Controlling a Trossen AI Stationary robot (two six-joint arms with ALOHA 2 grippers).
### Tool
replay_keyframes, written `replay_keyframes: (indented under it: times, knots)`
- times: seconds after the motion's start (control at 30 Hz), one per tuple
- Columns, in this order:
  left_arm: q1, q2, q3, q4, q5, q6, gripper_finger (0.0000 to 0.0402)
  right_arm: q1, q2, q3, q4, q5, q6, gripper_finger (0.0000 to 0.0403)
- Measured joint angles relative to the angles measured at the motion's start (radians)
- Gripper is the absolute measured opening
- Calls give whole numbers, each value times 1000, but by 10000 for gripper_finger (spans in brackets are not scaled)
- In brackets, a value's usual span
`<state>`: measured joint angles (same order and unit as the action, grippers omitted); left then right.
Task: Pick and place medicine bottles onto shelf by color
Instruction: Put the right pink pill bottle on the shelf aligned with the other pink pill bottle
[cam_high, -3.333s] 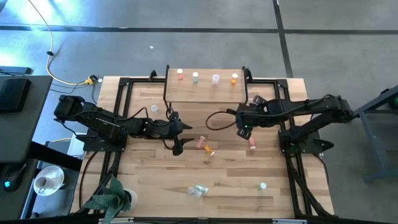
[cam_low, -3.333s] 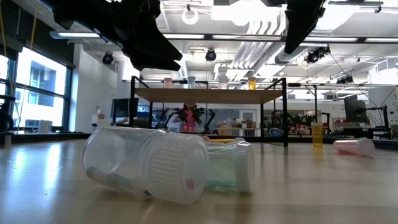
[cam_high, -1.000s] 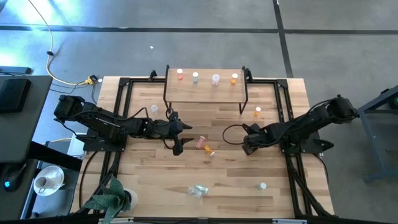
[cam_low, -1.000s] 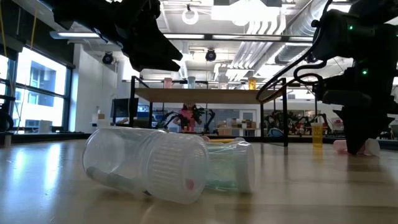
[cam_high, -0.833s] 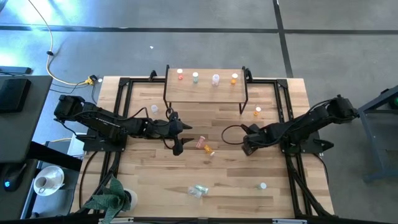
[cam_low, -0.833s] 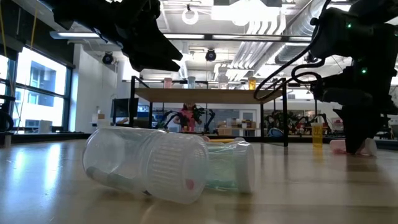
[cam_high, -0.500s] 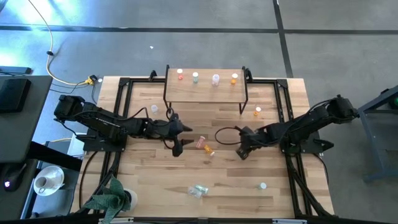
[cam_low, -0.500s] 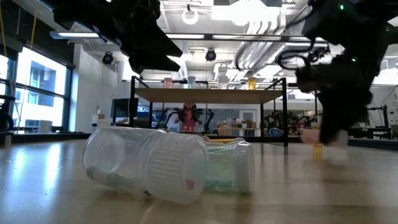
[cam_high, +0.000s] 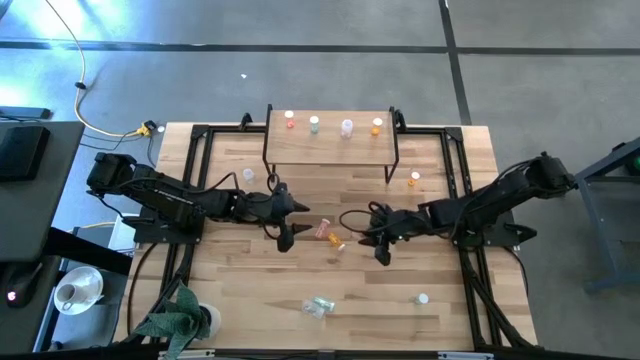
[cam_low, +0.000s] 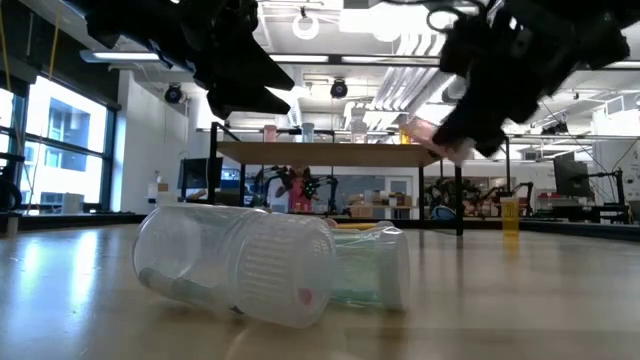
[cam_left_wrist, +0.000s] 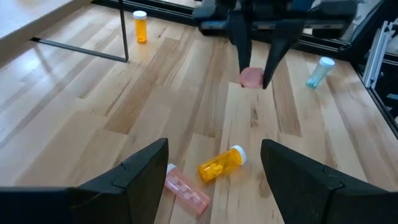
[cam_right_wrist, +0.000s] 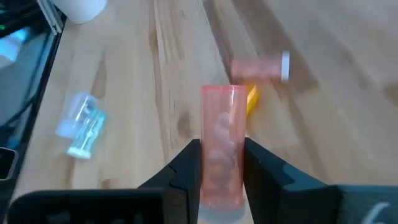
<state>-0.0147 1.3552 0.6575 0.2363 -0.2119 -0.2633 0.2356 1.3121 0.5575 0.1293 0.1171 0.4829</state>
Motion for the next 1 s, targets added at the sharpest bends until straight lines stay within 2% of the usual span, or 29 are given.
replay_keyframes:
  times: [0.27, 0.43, 0.63, 0.87, 1.0]
  knots:
    - [0, 0, 0, 3, 0, -48, 245, 1, 4, 188, -128, 119, -410, 83]
    - [0, 0, 0, 3, 1, -62, 245, 1, 6, 279, -257, 235, -592, 83]
    - [0, 0, 0, 8, 2, -213, 245, 3, 34, 352, -344, 285, -844, 83]
    - [0, 0, 0, 28, 2, -240, 245, 15, 146, 439, -351, 331, -1104, 83]
    - [0, 0, 0, 36, 9, -249, 245, 52, 245, 505, -383, 450, -1224, 83]
